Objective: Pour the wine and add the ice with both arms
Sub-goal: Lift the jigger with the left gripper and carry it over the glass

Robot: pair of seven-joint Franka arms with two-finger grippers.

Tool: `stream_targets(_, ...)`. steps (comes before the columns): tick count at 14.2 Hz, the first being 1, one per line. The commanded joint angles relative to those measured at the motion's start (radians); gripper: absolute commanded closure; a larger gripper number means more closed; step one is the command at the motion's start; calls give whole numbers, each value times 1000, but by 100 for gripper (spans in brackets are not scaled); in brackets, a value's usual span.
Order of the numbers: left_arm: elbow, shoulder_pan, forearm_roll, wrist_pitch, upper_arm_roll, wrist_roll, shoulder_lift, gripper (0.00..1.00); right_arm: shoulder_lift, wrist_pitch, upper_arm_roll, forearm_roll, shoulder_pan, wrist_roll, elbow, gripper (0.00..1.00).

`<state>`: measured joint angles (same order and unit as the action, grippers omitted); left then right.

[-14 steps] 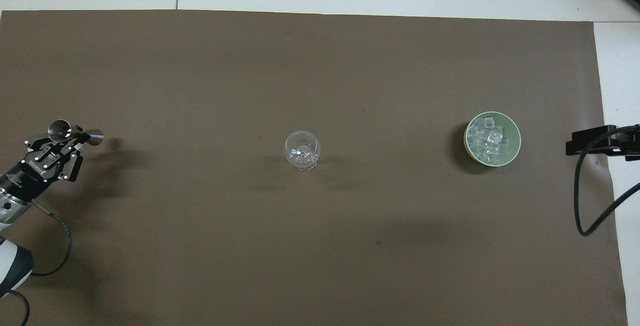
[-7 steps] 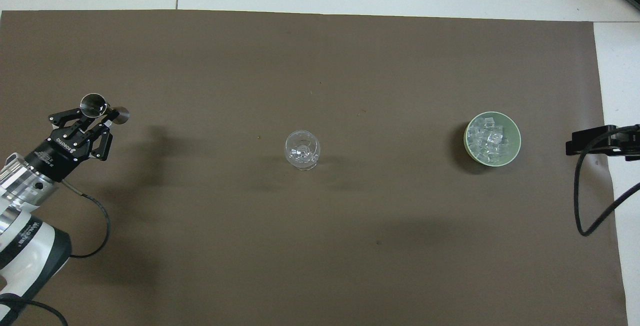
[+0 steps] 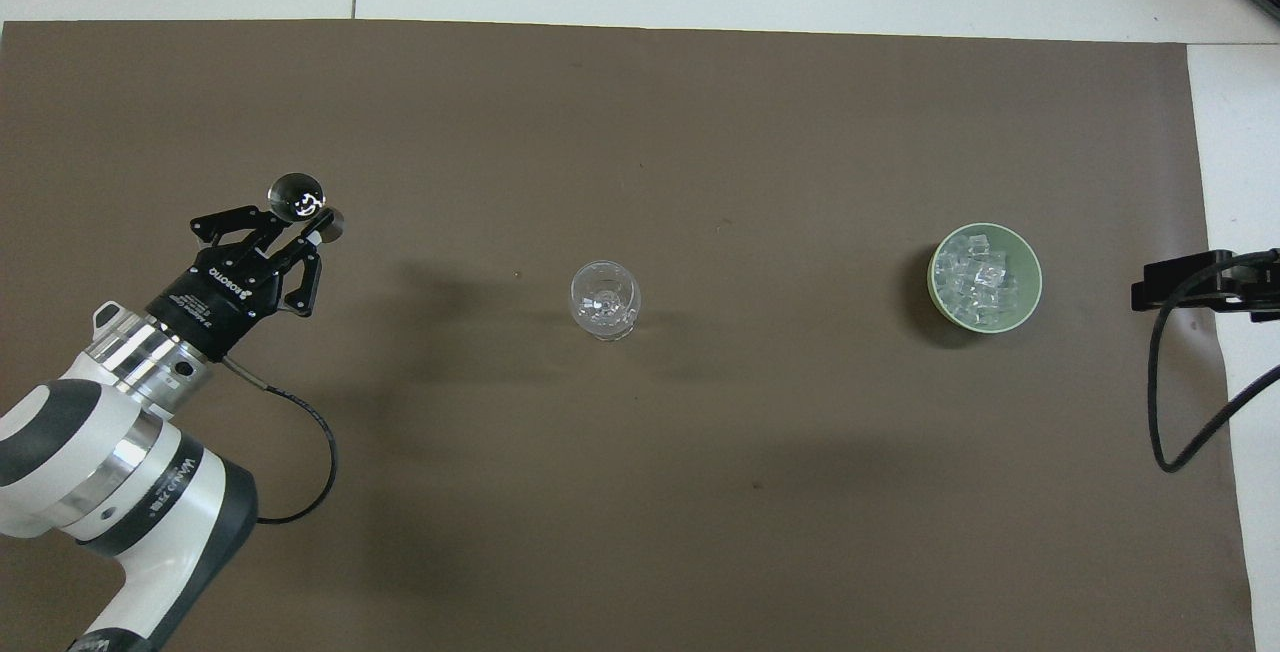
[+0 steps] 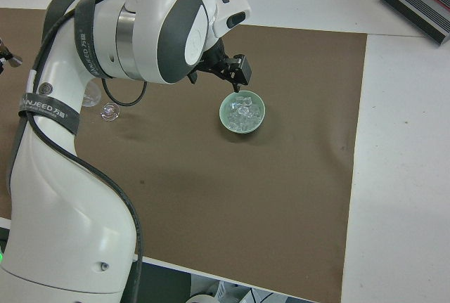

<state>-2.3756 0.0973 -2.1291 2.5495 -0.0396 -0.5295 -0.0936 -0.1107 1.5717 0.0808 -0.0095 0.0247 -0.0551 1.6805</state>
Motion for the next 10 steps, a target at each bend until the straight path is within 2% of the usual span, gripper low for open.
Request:
stream_targets(1, 1, 103, -41, 136, -8, 0, -60, 100, -23, 1, -1, 9, -3, 21, 22, 0)
stream_targets(6, 59, 113, -48, 320, -166, 2, -69, 100, -23, 1, -1, 9, -3, 21, 22, 0)
stream_targets(10, 130, 113, -52, 469, -284, 2, -49, 100, -23, 1, -1, 9, -3, 21, 22, 0)
